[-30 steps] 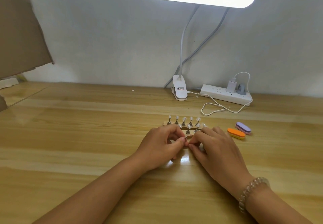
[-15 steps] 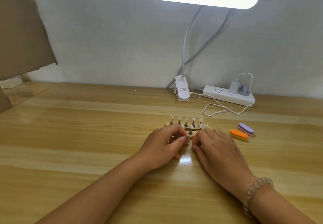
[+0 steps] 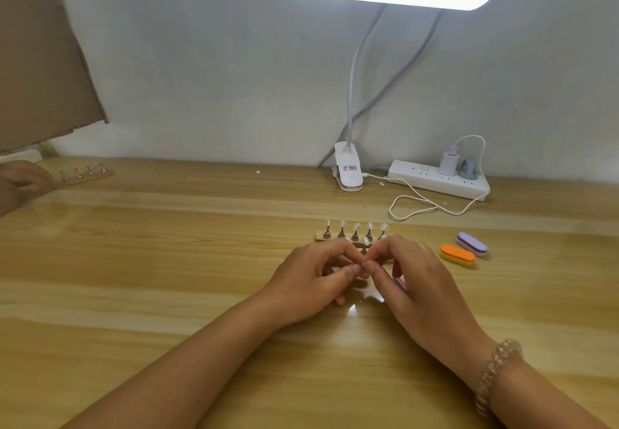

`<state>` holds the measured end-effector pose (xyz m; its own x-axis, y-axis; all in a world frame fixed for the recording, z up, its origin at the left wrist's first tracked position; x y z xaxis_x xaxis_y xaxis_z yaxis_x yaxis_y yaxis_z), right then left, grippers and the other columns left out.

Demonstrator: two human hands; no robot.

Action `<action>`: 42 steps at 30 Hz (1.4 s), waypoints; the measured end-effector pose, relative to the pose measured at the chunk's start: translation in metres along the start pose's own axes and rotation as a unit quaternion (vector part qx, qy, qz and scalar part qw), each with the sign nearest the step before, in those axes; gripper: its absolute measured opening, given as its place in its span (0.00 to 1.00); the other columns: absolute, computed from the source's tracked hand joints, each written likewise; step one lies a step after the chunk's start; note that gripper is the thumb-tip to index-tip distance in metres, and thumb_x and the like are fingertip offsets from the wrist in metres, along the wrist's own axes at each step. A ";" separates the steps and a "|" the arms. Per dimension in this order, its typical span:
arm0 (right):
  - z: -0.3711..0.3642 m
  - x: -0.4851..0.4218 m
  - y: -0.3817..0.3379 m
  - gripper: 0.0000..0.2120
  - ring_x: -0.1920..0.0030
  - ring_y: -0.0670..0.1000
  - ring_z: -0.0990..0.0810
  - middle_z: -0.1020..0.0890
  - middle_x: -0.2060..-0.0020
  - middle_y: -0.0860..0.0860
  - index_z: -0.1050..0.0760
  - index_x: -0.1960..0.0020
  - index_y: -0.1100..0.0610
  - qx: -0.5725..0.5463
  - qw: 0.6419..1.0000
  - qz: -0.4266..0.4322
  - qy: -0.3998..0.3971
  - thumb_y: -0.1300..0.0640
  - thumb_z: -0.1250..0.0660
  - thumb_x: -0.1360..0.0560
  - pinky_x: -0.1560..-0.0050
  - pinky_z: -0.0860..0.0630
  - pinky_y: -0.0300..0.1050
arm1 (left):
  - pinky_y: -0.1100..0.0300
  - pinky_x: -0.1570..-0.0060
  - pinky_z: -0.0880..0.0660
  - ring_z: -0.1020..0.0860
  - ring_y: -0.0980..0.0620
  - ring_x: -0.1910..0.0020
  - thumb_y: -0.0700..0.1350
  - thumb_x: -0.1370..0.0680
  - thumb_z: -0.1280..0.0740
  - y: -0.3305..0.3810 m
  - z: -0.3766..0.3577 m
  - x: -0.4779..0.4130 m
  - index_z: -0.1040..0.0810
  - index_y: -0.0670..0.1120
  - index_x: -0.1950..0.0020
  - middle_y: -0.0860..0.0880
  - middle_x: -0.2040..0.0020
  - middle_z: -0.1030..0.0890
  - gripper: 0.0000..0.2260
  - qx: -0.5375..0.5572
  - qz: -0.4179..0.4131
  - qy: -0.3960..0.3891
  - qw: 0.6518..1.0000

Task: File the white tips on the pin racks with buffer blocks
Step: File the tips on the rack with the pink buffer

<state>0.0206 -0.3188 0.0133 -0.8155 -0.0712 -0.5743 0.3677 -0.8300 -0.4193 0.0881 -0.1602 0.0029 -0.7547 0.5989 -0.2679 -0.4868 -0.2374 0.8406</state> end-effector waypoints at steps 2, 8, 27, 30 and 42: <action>0.000 0.000 0.000 0.02 0.56 0.42 0.27 0.23 0.60 0.39 0.24 0.52 0.49 -0.004 1.000 -0.004 0.007 0.54 0.33 0.24 0.56 0.30 0.41 | 0.57 0.62 0.21 0.20 0.55 0.71 0.43 0.20 0.32 0.000 0.000 0.000 0.20 0.51 0.51 0.52 0.53 0.14 0.03 0.002 -0.002 -0.004 1.000; -0.002 0.000 -0.001 0.02 0.56 0.44 0.27 0.24 0.60 0.40 0.24 0.53 0.49 0.006 1.000 -0.004 0.022 0.52 0.35 0.25 0.57 0.29 0.41 | 0.55 0.63 0.20 0.20 0.53 0.71 0.42 0.20 0.33 -0.001 0.000 0.000 0.20 0.52 0.52 0.53 0.55 0.14 0.05 0.009 -0.003 -0.002 1.000; -0.002 -0.002 -0.001 0.02 0.60 0.45 0.25 0.21 0.61 0.42 0.21 0.53 0.51 0.050 0.996 0.010 0.070 0.56 0.30 0.26 0.59 0.28 0.40 | 0.61 0.64 0.25 0.21 0.53 0.71 0.43 0.20 0.32 -0.003 0.001 -0.002 0.21 0.47 0.49 0.51 0.53 0.13 0.01 0.067 0.009 -0.003 0.998; -0.003 -0.002 0.001 0.04 0.60 0.43 0.26 0.21 0.61 0.42 0.21 0.53 0.51 0.045 0.997 0.004 0.064 0.58 0.28 0.27 0.59 0.31 0.36 | 0.61 0.66 0.24 0.18 0.53 0.66 0.41 0.20 0.32 -0.004 0.000 -0.002 0.20 0.48 0.49 0.49 0.52 0.13 0.03 0.082 0.005 -0.002 0.997; 0.001 -0.002 -0.002 0.03 0.58 0.47 0.27 0.23 0.63 0.40 0.22 0.58 0.52 0.047 0.998 0.039 0.015 0.56 0.29 0.27 0.58 0.34 0.35 | 0.64 0.73 0.28 0.21 0.53 0.68 0.38 0.21 0.31 -0.007 0.002 -0.004 0.18 0.52 0.54 0.52 0.56 0.14 0.09 0.059 0.001 0.009 0.998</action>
<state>0.0214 -0.3176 0.0164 -0.7715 -0.1228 -0.6242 0.3853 -0.8710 -0.3048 0.0952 -0.1595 -0.0016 -0.7643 0.5839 -0.2737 -0.4311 -0.1470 0.8902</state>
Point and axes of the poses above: each hand's wrist, its own x-axis away from the middle knuckle, its own z-axis out of the back of the hand, y = z × x, the point moved 2 cm from there along -x, towards the middle knuckle
